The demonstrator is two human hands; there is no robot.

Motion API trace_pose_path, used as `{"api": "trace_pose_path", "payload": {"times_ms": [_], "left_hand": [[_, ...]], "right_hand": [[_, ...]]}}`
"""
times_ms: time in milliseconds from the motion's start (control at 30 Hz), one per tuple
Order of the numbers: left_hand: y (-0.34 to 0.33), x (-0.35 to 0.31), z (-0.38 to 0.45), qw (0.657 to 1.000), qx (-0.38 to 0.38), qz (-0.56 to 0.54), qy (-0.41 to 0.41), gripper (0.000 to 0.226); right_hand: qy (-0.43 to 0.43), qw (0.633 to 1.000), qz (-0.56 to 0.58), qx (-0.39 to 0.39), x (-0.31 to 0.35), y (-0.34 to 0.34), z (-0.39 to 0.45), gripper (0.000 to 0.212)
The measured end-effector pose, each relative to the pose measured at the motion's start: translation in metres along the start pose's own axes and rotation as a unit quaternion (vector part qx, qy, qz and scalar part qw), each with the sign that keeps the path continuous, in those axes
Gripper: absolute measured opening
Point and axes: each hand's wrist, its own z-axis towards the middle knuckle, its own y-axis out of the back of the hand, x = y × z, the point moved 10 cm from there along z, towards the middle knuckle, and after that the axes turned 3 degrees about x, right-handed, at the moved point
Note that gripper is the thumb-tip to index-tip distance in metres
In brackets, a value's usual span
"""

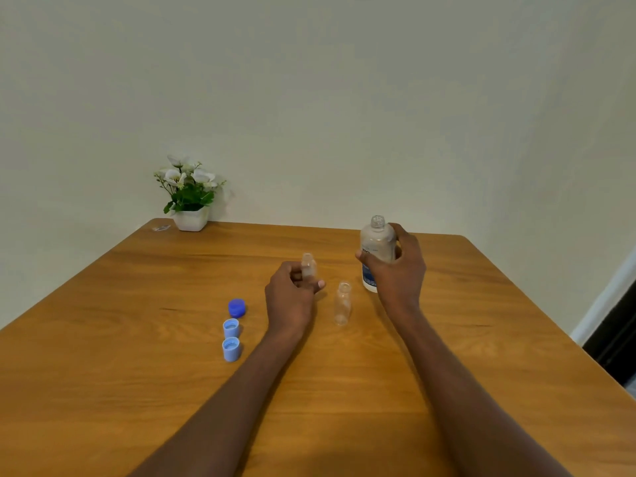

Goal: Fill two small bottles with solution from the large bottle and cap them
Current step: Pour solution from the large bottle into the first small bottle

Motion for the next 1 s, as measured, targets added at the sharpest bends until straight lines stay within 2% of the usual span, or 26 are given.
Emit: {"api": "trace_pose_path", "payload": {"times_ms": [133,333,667,1000], "left_hand": [[-0.008,-0.001,0.014,1.0,-0.016,-0.016,-0.018,0.023],[-0.009,0.007,0.023,0.999,-0.013,-0.028,-0.023,0.029],[-0.014,0.005,0.03,0.998,-0.017,-0.039,-0.036,0.032],[-0.015,0.006,0.03,0.999,-0.019,-0.03,-0.039,0.039]], "right_hand": [[0.043,0.998,-0.036,0.006,0.002,-0.01,0.002,0.078],[0.091,0.991,-0.083,0.043,0.005,-0.024,-0.001,0.083],[0.161,0.971,-0.153,0.084,0.013,-0.04,-0.003,0.079],[0.165,0.948,-0.26,0.082,0.007,-0.041,-0.004,0.083]]}}
